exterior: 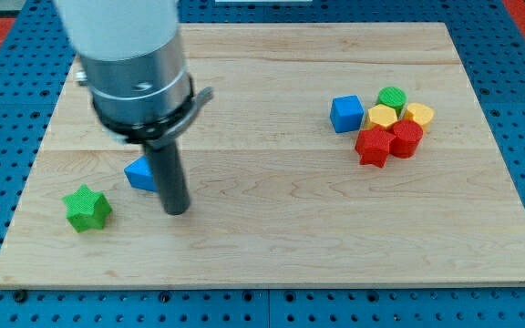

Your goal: Push the blue triangle close to the blue cube

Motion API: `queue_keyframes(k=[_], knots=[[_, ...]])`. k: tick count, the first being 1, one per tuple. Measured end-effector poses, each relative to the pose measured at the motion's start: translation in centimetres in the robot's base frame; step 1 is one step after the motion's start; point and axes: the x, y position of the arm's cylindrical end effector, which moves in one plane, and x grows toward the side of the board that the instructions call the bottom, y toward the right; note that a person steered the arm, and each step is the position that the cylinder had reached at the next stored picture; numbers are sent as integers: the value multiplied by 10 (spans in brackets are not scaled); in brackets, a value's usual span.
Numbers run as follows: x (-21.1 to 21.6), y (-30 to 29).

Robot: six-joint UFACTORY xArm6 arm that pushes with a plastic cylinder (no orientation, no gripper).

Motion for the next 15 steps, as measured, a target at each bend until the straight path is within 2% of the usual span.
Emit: queue_keyframes(k=[1,2,3,4,5,6,7,9,10,11,12,14,15], knots=[[-27,-49],[-77,17],[-102,89],[-102,77],[-139,68],[-149,167],[-141,187],[-146,81],[-144,76],[-143,111],[-141,75],[-132,129],[-117,109]])
